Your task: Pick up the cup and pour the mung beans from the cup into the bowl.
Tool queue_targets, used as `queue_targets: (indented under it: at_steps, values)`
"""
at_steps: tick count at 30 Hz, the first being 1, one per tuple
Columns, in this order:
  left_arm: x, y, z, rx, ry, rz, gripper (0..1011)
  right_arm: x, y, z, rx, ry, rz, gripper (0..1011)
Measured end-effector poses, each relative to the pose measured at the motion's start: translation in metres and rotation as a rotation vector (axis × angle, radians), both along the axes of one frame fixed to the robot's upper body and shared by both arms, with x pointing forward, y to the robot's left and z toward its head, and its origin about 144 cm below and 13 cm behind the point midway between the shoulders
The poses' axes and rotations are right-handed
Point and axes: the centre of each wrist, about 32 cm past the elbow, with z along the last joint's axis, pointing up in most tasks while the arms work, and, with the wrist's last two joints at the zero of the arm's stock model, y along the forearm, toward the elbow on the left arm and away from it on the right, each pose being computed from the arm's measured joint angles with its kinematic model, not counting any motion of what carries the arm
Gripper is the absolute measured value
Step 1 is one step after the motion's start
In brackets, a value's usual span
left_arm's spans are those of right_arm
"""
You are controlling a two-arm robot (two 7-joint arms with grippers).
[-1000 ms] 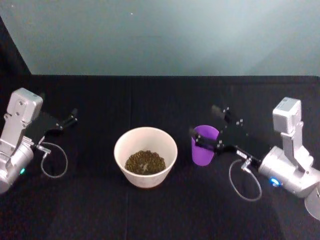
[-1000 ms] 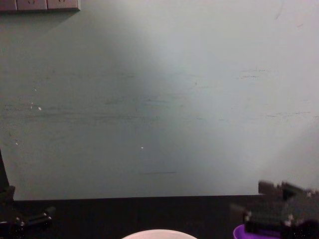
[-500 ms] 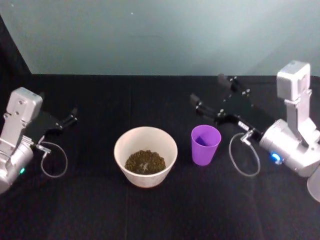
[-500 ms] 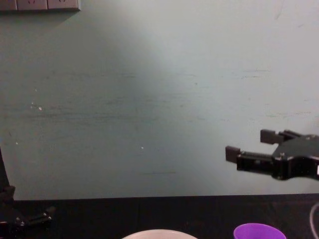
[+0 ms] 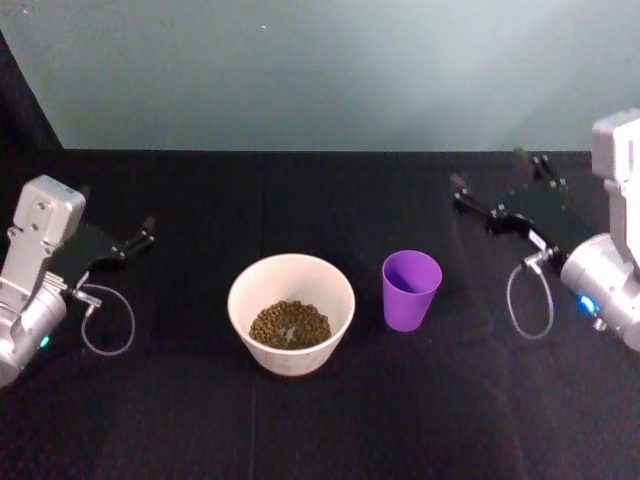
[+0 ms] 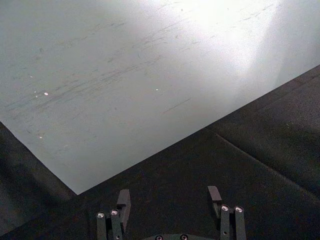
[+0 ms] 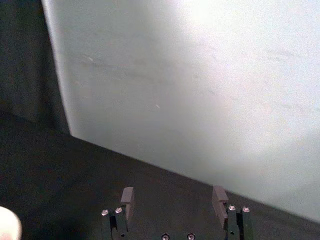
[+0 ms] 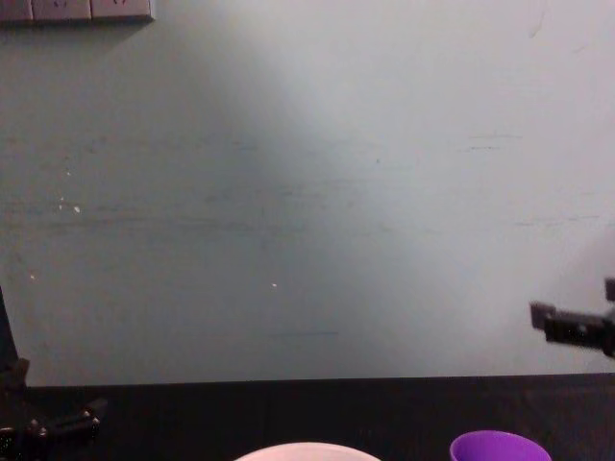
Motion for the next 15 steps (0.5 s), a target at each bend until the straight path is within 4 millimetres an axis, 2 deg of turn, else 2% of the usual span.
queue_targets:
  at_steps: [9,15]
  values:
    - [0.0,0.0,0.0,0.0,0.0,0.0,1000,0.001,-0.007,-0.041,0.017,0.095,-0.092,1000]
    - [0.0,0.0,0.0,0.0,0.0,0.0,1000,0.001,-0.008,-0.048,0.012,0.124,-0.121,1000]
